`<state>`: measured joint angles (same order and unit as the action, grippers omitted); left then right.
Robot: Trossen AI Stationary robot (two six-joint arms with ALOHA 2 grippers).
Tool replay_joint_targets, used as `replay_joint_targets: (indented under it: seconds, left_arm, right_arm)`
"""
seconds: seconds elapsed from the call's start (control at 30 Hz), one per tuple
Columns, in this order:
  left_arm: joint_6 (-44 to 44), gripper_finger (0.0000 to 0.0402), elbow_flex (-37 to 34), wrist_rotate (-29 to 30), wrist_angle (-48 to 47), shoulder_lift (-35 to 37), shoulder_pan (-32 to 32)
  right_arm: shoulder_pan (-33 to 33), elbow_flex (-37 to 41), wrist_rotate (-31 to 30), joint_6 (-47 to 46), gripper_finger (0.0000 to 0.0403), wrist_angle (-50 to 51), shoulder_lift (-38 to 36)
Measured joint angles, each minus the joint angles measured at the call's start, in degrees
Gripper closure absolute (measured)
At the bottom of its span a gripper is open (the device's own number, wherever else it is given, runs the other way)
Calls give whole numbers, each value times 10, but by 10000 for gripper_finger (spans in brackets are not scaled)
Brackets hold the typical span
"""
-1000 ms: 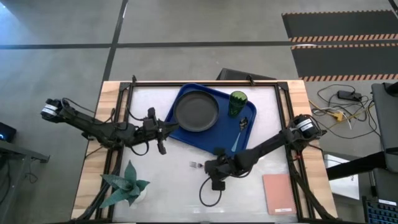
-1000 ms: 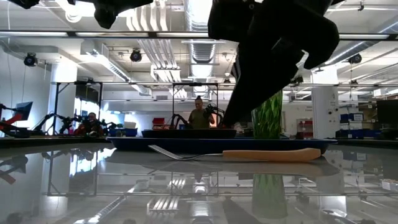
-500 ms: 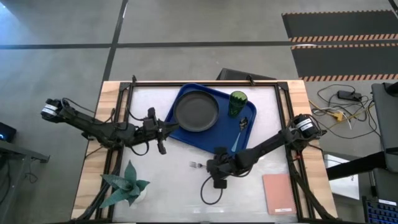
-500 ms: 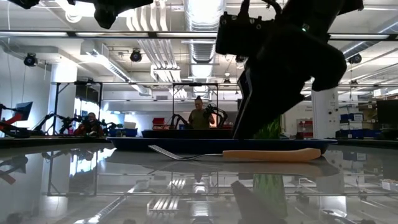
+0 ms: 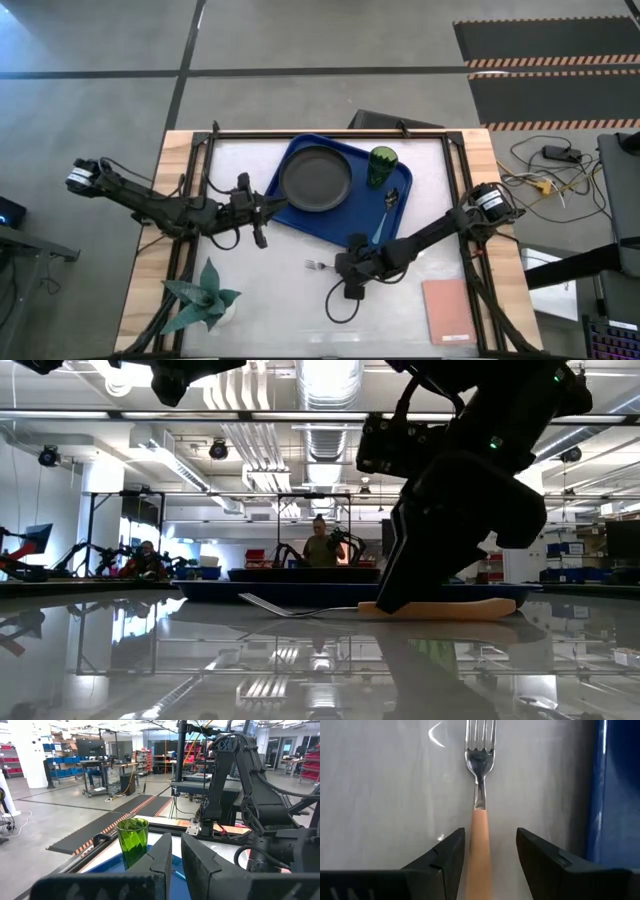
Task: Pick and place plate/cup/fork/spoon on tray
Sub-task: Put the orange fork on the blue tray to the left of the blue spoon
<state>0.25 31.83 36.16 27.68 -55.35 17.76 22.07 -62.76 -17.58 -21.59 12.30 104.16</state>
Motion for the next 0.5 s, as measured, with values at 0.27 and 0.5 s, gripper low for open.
replay_joint_targets:
  seconds: [0.27,0.5]
  left_arm:
    - [0,378,0,0,0,0,0]
    - [0,378,0,0,1,0,0]
  right_arm:
    - [0,20,2,-10,245,-26,0]
    - [0,38,15,-11,246,-53,-1]
